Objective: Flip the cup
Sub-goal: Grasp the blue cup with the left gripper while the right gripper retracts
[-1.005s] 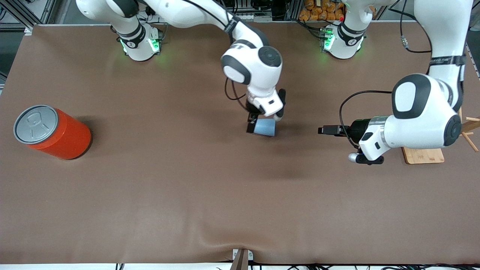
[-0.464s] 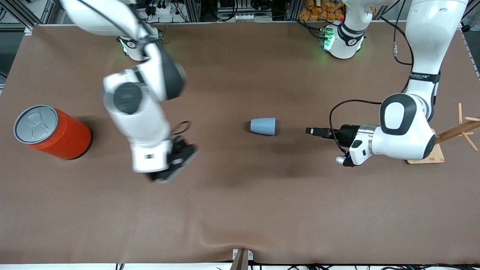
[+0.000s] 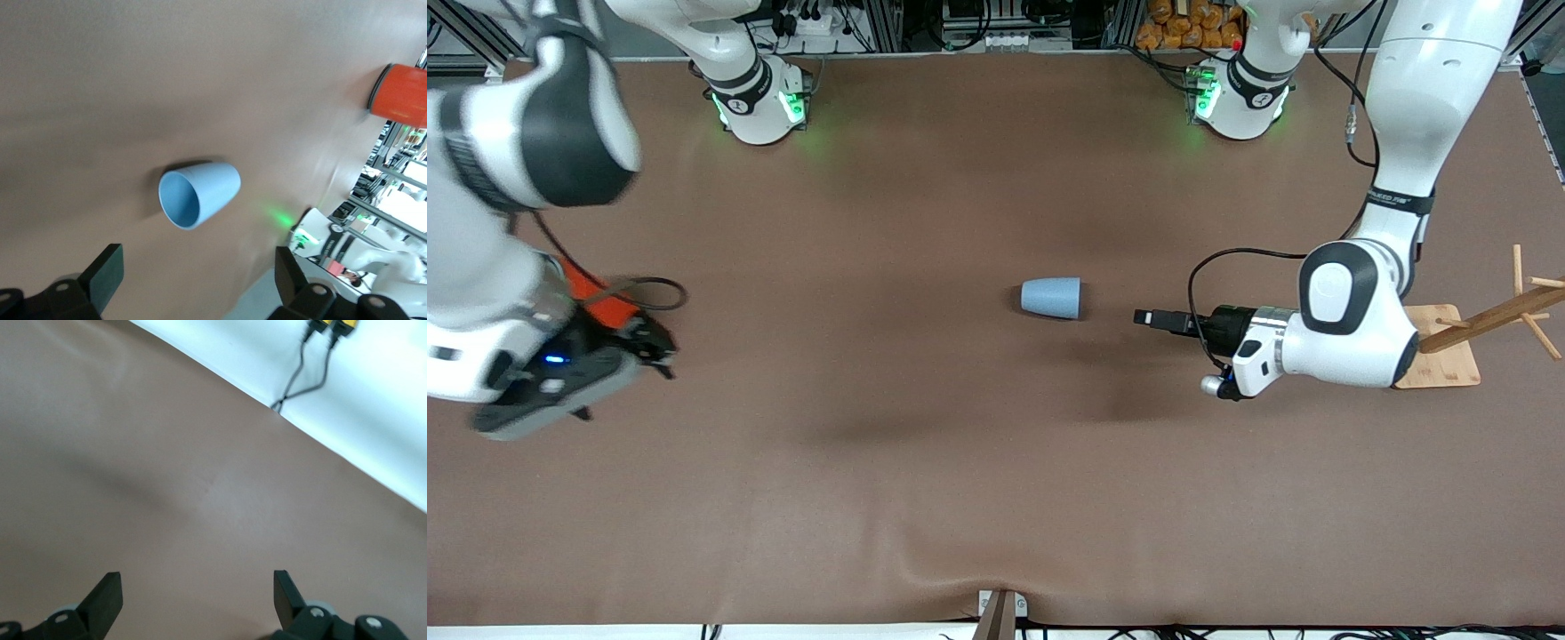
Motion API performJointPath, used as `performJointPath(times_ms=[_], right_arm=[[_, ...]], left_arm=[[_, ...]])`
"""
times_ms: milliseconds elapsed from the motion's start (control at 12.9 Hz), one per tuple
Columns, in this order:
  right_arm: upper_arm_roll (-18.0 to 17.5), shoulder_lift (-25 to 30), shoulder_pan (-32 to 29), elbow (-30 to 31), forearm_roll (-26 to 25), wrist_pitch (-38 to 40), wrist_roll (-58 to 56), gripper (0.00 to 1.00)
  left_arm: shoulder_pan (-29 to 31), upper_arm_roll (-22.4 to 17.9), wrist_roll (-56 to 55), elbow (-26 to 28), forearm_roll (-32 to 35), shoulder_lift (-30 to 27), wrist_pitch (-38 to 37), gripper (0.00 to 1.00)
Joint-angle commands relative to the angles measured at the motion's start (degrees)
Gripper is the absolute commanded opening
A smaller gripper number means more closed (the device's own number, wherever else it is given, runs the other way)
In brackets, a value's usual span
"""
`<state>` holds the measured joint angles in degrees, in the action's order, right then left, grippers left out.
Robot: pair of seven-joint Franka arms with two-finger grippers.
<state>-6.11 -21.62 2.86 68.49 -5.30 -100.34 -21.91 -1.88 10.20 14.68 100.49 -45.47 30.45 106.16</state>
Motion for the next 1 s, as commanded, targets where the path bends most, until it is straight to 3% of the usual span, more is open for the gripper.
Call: performJointPath(times_ms=[0, 155, 386, 464, 618, 928], right_arm=[[-1.54, 3.25, -2.86, 1.73, 1.26, 5.66, 2.22, 1.00], [1.09, 6.40, -2.77, 2.69, 1.61, 8.84, 10.85, 1.00], [1.36, 10.70, -2.78, 5.59, 5.74, 14.38, 27.49, 1.00], [1.36, 13.59, -2.69, 9.34, 6.35, 13.78, 29.88, 1.00], [1.36, 20.18, -2.77, 17.95, 6.45, 12.20, 30.70, 1.00], [1.36, 26.70, -2.86, 27.63, 6.53, 7.91, 30.70, 1.00]], left_arm=[[-0.57, 0.26, 6.04, 2.86, -4.87, 1.19, 3.51, 1.00], [-2.33, 0.26, 8.77, 5.84, -10.41, 1.37, 6.24, 1.00], [-2.86, 0.26, 14.65, 10.59, -16.65, 1.28, 7.83, 1.00], [-2.86, 0.26, 16.59, 11.65, -18.32, 1.37, 7.83, 1.00], [-3.30, 0.26, 19.05, 13.67, -21.14, 1.37, 7.92, 0.99], [-3.92, 0.26, 25.04, 16.49, -25.90, 1.54, 9.32, 0.94]])
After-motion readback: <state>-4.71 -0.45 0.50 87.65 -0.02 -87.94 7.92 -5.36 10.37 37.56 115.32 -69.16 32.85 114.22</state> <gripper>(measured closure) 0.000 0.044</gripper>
